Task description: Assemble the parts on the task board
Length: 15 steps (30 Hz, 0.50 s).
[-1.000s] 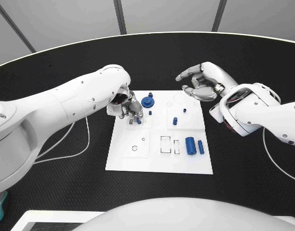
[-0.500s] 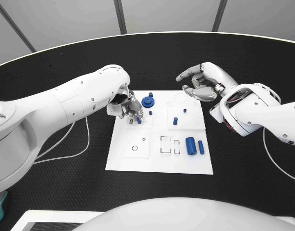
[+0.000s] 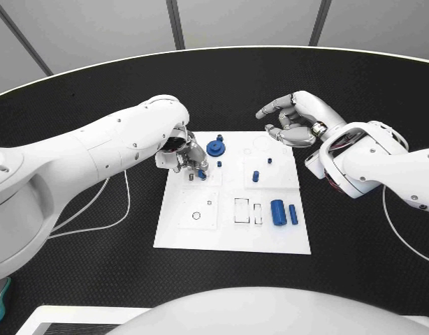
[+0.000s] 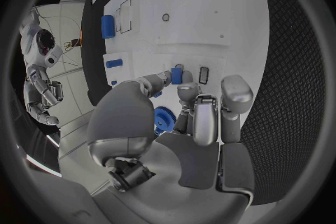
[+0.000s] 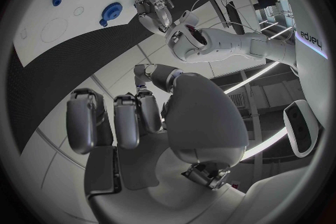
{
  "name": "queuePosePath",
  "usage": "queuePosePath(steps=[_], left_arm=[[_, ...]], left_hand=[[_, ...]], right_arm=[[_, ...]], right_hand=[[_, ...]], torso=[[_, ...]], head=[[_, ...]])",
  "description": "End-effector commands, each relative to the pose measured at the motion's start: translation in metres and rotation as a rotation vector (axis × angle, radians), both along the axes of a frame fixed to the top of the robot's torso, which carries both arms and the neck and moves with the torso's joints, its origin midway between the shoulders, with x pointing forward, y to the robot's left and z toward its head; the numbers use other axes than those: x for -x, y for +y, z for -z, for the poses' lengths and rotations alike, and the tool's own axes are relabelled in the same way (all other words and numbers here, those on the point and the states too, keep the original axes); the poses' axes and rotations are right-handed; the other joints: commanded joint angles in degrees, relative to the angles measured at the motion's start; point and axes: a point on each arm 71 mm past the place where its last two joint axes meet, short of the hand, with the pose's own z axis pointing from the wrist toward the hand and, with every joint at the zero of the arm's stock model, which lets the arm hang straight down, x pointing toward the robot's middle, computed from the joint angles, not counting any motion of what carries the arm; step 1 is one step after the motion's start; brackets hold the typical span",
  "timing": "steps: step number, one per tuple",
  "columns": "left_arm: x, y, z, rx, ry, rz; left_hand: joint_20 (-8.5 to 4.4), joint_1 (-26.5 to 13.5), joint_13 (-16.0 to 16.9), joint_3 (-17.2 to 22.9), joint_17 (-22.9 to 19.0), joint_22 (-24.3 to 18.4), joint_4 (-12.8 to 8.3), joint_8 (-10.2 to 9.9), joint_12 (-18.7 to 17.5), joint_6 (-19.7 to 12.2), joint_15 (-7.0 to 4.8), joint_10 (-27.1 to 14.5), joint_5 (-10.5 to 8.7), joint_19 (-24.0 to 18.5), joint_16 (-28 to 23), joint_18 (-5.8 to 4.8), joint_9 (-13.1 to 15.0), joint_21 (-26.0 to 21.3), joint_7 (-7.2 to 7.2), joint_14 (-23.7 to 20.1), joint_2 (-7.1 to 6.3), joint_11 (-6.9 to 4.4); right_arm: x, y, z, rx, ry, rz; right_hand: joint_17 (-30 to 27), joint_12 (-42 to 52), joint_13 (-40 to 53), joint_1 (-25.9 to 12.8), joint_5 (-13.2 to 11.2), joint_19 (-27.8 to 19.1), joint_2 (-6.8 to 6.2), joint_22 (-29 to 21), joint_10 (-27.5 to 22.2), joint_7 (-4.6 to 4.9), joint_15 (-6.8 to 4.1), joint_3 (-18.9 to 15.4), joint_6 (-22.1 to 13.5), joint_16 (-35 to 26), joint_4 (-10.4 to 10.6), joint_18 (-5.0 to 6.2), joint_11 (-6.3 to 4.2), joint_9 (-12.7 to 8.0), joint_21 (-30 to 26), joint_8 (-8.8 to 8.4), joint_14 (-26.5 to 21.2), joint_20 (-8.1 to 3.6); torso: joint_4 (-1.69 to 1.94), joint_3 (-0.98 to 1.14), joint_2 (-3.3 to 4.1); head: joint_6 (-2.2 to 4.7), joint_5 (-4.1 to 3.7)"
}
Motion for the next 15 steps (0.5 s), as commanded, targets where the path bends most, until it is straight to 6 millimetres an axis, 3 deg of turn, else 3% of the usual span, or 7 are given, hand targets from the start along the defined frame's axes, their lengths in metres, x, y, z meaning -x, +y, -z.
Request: queuePosePath(steps=[1, 7, 11, 15], left_arm=[[0.0004, 0.0024, 0.0003, -0.032, 0.005, -0.017], [0.0001, 0.0019, 0.0001, -0.024, 0.001, -0.026], [0.0003, 0.0017, 0.0001, -0.014, 0.004, -0.032], [0.001, 0.0016, 0.0005, 0.0, 0.014, -0.037]], left_hand=[[0.33, 0.61, -0.34, -0.29, 8.2, -0.17, 0.01, -1.38, -0.36, -1.59, 0.44, -0.13, 0.29, -0.14, -0.31, -0.12, -0.36, -0.3, -0.38, 4.11, -0.21, 0.56], [0.78, 2.33, -0.36, 0.63, 8.25, -0.13, -0.65, -2.62, -0.17, -1.37, 0.79, -0.44, 0.32, -0.19, -0.26, -0.06, -0.84, -0.28, -0.08, 4.1, 1.27, 0.87], [0.88, 5.0, -0.46, 3.04, 8.19, -0.09, -2.93, -2.93, -0.12, -1.3, 0.78, -0.58, 0.37, -0.22, -0.25, -0.02, -0.75, -0.22, -0.07, 4.09, 2.88, 0.83], [0.92, 6.29, -0.47, 4.63, 8.14, 0.01, -4.67, -2.37, -0.1, -1.07, 0.8, -0.48, 0.36, -0.22, -0.26, -0.03, -0.2, -0.15, -0.06, 4.07, 3.53, 0.85]], right_arm=[[-0.0001, 0.0001, 0.0001, 0.0, 0.001, 0.0], [-0.0003, 0.0003, 0.0003, 0.001, 0.002, -0.002], [-0.0004, 0.0002, 0.0005, 0.003, 0.004, -0.002], [-0.0004, 0.0002, 0.0006, 0.004, 0.005, -0.003]], right_hand=[[8.41, -0.35, 4.26, 0.17, 0.18, 2.19, -0.61, 7.86, -0.39, -0.03, 0.32, 0.1, 0.33, -0.07, -0.29, 0.64, 0.07, -0.05, -0.35, -0.17, 4.41, 0.35], [8.41, -0.35, 4.26, 0.17, 0.18, 2.19, -0.61, 7.86, -0.39, -0.03, 0.32, 0.1, 0.33, -0.07, -0.29, 0.64, 0.07, -0.05, -0.35, -0.17, 4.41, 0.35], [8.41, -0.35, 4.26, 0.17, 0.18, 2.19, -0.61, 7.86, -0.39, -0.03, 0.32, 0.1, 0.33, -0.07, -0.29, 0.64, 0.07, -0.05, -0.35, -0.17, 4.41, 0.35], [8.41, -0.35, 4.26, 0.17, 0.18, 2.19, -0.61, 7.86, -0.39, -0.03, 0.32, 0.1, 0.33, -0.07, -0.29, 0.64, 0.07, -0.05, -0.35, -0.17, 4.41, 0.35]], torso=[[-0.03, 0.0, -0.01], [-0.04, 0.02, -0.03], [-0.03, 0.03, 0.0], [-0.01, 0.02, -0.02]], head=[[0.0, 0.03], [0.04, 0.06], [0.06, 0.03], [0.12, 0.01]])
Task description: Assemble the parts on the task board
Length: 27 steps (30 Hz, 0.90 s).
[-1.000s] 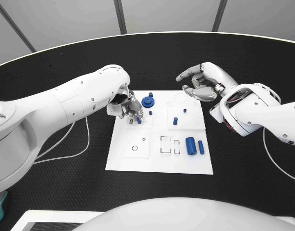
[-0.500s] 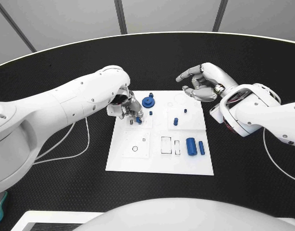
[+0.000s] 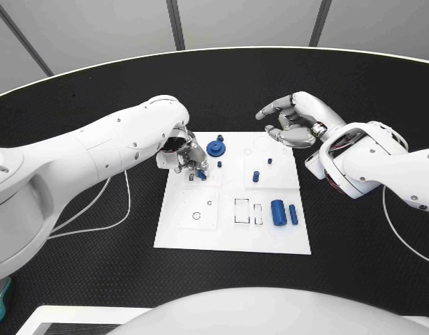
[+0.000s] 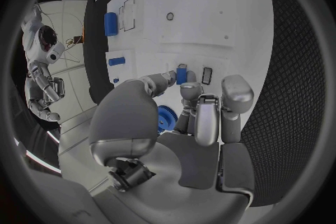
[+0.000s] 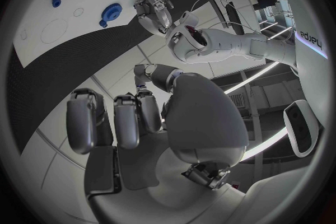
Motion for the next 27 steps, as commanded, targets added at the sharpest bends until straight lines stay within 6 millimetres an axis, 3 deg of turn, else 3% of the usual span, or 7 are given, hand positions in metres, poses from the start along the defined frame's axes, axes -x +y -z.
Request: queuePosePath(steps=[1, 27], left_arm=[[0.001, 0.0026, 0.0006, -0.024, 0.014, -0.016], [0.0083, 0.0058, 0.0009, -0.026, 0.044, 0.024]], left_hand=[[0.29, 2.26, 0.0, 2.87, 8.17, 0.16, -2.65, -0.13, -0.1, -0.12, 0.3, 0.01, 0.19, -0.02, -0.24, -0.04, 0.62, -0.12, -0.9, 4.36, 1.65, 0.17], [0.4, 2.65, 0.36, 3.8, 8.35, 0.38, -3.3, 0.92, 0.13, 0.02, 0.33, 0.64, 0.1, 0.03, -0.16, -0.1, 1.62, 0.02, -0.89, 4.42, 2.35, 0.2]], right_arm=[[-0.0001, -0.0001, 0.0001, 0.001, 0.001, 0.0], [-0.0006, -0.0016, 0.0009, 0.006, 0.007, 0.001]], right_hand=[[8.41, -0.35, 4.27, 0.17, 0.18, 2.19, -0.61, 7.87, -0.39, -0.03, 0.32, 0.1, 0.32, -0.07, -0.29, 0.64, 0.07, -0.06, -0.35, -0.18, 4.41, 0.34], [8.45, -0.34, 4.27, 0.04, 0.16, 2.2, -0.62, 7.91, -0.37, 0.0, 0.34, 0.14, 0.35, -0.06, -0.29, 0.63, 0.1, -0.1, -0.31, -0.25, 4.41, 0.35]], torso=[[0.0, 0.01, -0.01], [0.02, 0.01, 0.11]], head=[[0.04, -0.03], [0.45, -0.07]])
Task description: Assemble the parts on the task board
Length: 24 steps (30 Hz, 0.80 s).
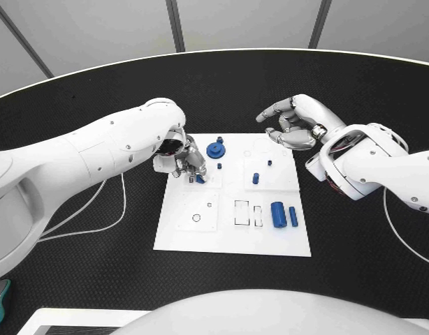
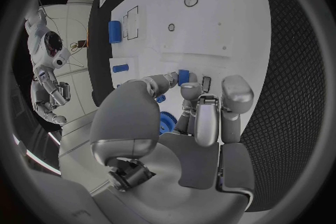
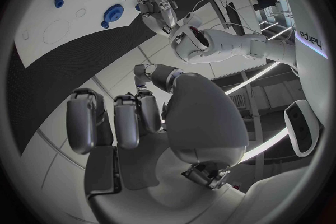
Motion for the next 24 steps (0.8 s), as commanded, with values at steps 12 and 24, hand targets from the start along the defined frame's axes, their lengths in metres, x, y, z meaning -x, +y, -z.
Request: queuePosePath(steps=[12, 24], left_arm=[[-0.0019, -0.0014, -0.0004, -0.052, -0.022, -0.018], [-0.002, -0.0028, -0.0006, -0.056, -0.03, -0.016]], left_hand=[[0.39, 0.5, 0.19, 3.09, 8.18, 0.08, -2.78, 0.33, 0.29, 0.06, 0.04, 0.63, 0.05, 0.04, -0.21, -0.07, 0.63, 0.04, 0.03, 4.27, 0.93, 0.09], [0.27, -1.56, 0.17, 0.63, 8.03, 0.16, -0.48, 0.39, 0.52, -0.09, -0.11, 0.69, 0.04, 0.05, -0.24, -0.07, 1.36, 0.09, -0.27, 4.24, 0.13, -0.11]], right_arm=[[0.0006, 0.0003, -0.0001, 0.0, 0.001, -0.001], [0.0007, 0.0, -0.0002, -0.001, 0.001, 0.0]], right_hand=[[8.37, -0.38, 4.2, -0.05, 0.15, 2.2, -0.63, 7.92, -0.39, 0.01, 0.35, 0.12, 0.39, -0.11, -0.27, 0.62, 0.11, -0.07, -0.31, -0.29, 4.4, 0.36], [8.37, -0.38, 4.2, -0.05, 0.15, 2.2, -0.63, 7.92, -0.39, 0.01, 0.35, 0.12, 0.39, -0.11, -0.27, 0.62, 0.11, -0.07, -0.31, -0.29, 4.4, 0.36]], torso=[[-0.01, 0.05, 0.03], [-0.03, 0.03, -0.02]], head=[[-0.15, -0.16], [-0.23, -0.32]])
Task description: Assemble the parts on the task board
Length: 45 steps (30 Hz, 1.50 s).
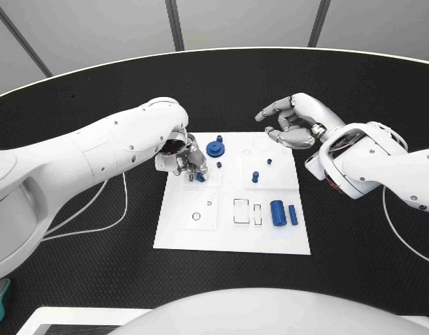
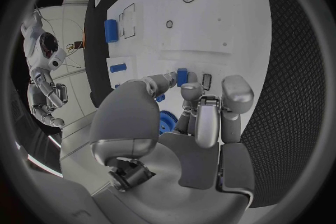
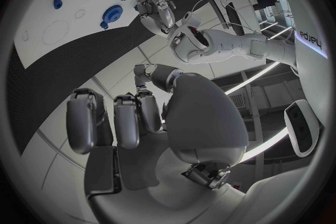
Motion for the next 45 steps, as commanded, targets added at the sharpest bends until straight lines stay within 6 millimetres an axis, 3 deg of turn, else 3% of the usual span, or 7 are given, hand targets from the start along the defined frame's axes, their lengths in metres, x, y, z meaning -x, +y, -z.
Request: queuePosePath(steps=[1, 35, 45], left_arm=[[0.0002, 0.0031, 0.0003, -0.035, 0.003, -0.019], [0.0002, 0.0025, 0.0002, -0.035, 0.0, -0.022], [0.001, 0.0015, 0.0005, -0.039, 0.011, -0.01]], left_hand=[[0.26, -0.94, 0.03, 0.46, 8.03, 0.05, -0.26, -0.29, 0.26, -0.57, -0.13, -0.01, 0.4, 0.05, -0.24, -0.06, 0.08, 0.07, -0.42, 4.24, -0.41, -0.62], [0.02, -2.44, -0.1, -2.68, 8.0, 0.03, 2.45, -0.86, 0.48, 0.04, -0.3, -0.16, 0.4, 0.11, -0.23, -0.07, 0.41, 0.04, -0.64, 4.25, -1.96, -0.8], [-0.1, -1.19, 0.13, -2.84, 8.06, 0.06, 2.1, -0.49, 0.64, 0.77, -0.53, -0.06, 0.41, 0.11, -0.2, -0.06, 0.78, 0.03, -1.07, 4.26, -1.39, -1.13]], right_arm=[[0.0, -0.0001, 0.0, 0.0, 0.0, 0.0], [-0.0005, 0.0, 0.0004, 0.002, 0.002, -0.001], [-0.0006, 0.0002, 0.0006, 0.003, 0.005, -0.002]], right_hand=[[8.37, -0.38, 4.21, -0.05, 0.15, 2.2, -0.63, 7.92, -0.39, 0.01, 0.35, 0.12, 0.39, -0.11, -0.27, 0.62, 0.11, -0.08, -0.31, -0.29, 4.4, 0.36], [8.41, -0.39, 4.21, -0.14, 0.14, 2.17, -0.67, 7.86, -0.39, 0.0, 0.36, 0.13, 0.41, -0.09, -0.29, 0.64, 0.1, -0.11, -0.39, -0.35, 4.4, 0.37], [8.41, -0.39, 4.21, -0.14, 0.14, 2.17, -0.67, 7.86, -0.39, 0.0, 0.36, 0.13, 0.41, -0.09, -0.29, 0.64, 0.1, -0.11, -0.39, -0.35, 4.4, 0.37]], torso=[[0.01, -0.01, 0.0], [0.0, -0.02, -0.02], [0.01, -0.03, -0.02]], head=[[0.0, -0.11], [0.05, -0.14], [-0.04, -0.19]])
